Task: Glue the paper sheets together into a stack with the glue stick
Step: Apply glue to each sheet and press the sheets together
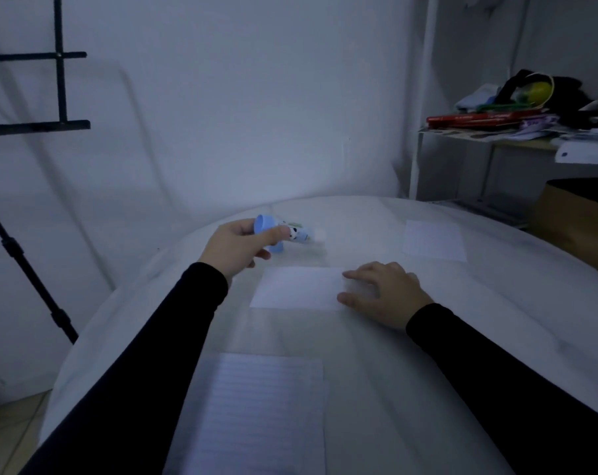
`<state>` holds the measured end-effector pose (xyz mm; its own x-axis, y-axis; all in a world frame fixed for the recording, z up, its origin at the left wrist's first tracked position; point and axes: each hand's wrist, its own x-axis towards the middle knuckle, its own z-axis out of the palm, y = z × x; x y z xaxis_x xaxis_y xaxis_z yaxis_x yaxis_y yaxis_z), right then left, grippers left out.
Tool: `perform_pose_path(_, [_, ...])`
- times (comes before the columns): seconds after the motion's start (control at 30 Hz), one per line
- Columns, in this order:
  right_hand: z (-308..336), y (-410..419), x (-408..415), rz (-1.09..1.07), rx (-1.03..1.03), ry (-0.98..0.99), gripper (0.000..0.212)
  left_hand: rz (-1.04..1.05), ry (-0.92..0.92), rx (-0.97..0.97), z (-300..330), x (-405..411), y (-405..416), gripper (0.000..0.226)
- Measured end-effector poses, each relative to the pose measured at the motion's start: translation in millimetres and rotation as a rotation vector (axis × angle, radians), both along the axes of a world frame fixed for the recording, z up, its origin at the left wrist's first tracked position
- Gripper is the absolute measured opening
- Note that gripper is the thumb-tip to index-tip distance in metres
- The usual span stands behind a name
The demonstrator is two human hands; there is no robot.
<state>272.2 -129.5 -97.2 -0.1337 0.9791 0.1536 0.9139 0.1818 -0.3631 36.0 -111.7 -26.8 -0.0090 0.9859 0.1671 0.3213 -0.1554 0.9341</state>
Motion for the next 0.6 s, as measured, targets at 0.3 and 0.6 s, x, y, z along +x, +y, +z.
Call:
perform_pose_path(0.3, [-2.4, -2.2, -4.2, 0.145, 0.012, -0.063, 0.041, -0.019, -0.026, 0.057, -15.4, 13.2, 13.6, 0.026])
perform_pose_path(0.6, [-10.4, 2.2, -10.6, 0.084, 0.055, -0.009, 0.049, -0.011, 0.153, 0.157, -32.1, 39.6, 18.1, 0.025])
